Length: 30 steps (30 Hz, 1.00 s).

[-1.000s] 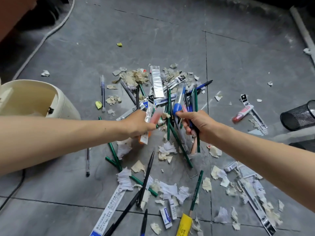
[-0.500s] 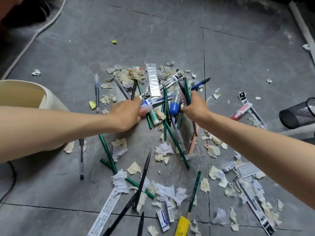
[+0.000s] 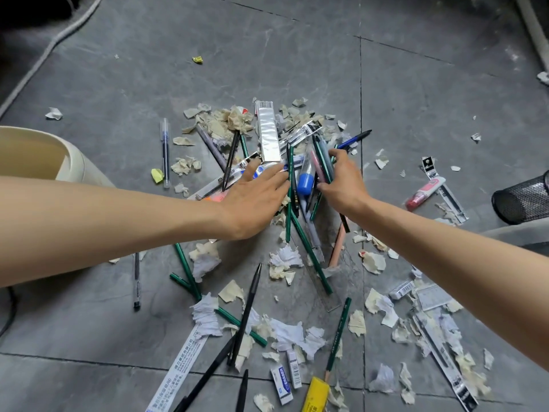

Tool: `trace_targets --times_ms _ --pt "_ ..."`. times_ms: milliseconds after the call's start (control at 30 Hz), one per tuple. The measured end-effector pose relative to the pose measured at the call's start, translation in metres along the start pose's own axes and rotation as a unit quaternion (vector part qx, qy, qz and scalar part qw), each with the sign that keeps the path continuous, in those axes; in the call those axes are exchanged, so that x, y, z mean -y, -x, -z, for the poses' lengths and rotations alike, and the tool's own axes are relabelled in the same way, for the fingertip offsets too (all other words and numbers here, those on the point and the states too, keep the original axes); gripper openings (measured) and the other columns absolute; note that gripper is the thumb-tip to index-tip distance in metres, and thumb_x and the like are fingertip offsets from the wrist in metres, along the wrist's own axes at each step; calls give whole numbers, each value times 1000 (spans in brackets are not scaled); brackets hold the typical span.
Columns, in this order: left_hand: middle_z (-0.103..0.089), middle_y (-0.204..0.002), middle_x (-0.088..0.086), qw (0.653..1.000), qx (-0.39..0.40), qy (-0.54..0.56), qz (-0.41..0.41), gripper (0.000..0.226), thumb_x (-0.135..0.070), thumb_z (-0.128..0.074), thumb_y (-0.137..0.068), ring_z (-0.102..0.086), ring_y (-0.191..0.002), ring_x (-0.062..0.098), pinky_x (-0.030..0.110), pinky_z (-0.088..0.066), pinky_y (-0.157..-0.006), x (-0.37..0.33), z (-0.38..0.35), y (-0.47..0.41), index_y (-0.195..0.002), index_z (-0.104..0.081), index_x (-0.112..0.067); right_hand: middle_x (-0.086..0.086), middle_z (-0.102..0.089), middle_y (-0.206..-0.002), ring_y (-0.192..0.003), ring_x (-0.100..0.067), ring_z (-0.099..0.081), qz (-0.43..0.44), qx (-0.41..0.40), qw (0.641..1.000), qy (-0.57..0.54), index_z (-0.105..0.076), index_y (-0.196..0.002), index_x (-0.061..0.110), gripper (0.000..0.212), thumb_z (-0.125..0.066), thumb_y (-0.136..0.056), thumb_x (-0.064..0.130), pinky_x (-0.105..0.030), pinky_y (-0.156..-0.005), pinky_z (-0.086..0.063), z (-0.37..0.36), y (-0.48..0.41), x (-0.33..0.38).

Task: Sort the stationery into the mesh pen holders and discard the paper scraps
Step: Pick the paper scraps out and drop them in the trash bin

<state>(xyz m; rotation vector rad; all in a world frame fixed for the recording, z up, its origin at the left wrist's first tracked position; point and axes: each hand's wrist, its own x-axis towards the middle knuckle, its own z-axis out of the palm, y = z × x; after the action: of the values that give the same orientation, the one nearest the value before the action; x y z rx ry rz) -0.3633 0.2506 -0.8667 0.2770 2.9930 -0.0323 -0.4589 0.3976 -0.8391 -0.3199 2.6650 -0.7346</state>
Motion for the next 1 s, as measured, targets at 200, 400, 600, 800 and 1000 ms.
trace_targets --times_ms 200,400,600,800,1000 --pt "-46 -132 8 996 11 -30 -79 34 -19 -31 -98 -28 -135 23 43 10 -111 -11 -18 22 -124 -49 -7 -14 -38 -139 -129 -28 -38 8 20 1000 20 -25 -145 14 77 -63 -81 -4 -32 -105 -33 2 10 -5" --pt "-62 -122 9 983 -62 -14 -174 45 -13 -33 -86 -53 -123 23 45 -3 -113 -26 -32 67 -119 -63 -7 -9 -34 -137 -126 -24 -38 62 31 997 37 -25 -144 19 76 -62 -81 -1 -34 -107 -30 -1 31 -15" --pt "-56 -130 2 950 -2 11 -312 45 -15 -53 -81 -47 -126 17 45 -23 -109 -39 -24 89 -126 -55 -16 -3 -45 -119 -110 -21 -43 236 15 944 232 -57 -111 17 26 -61 -86 11 -28 -89 -37 1 81 -43" --pt "-56 -123 5 966 -5 43 -255 38 -17 -39 -85 -56 -103 21 36 -28 -87 -43 -17 75 -120 -55 -13 -5 -23 -144 -131 -24 -26 223 137 912 316 -51 -117 32 39 -64 -82 44 -36 -105 -24 0 99 -66" --pt "-25 -151 10 965 75 -9 -252 62 -12 -17 -87 -37 -122 26 40 -28 -100 -53 -4 62 -149 -15 -9 -7 -24 -141 -124 -23 -29 207 133 922 300 -47 -116 28 41 -61 -82 48 -35 -100 -26 -5 100 -64"
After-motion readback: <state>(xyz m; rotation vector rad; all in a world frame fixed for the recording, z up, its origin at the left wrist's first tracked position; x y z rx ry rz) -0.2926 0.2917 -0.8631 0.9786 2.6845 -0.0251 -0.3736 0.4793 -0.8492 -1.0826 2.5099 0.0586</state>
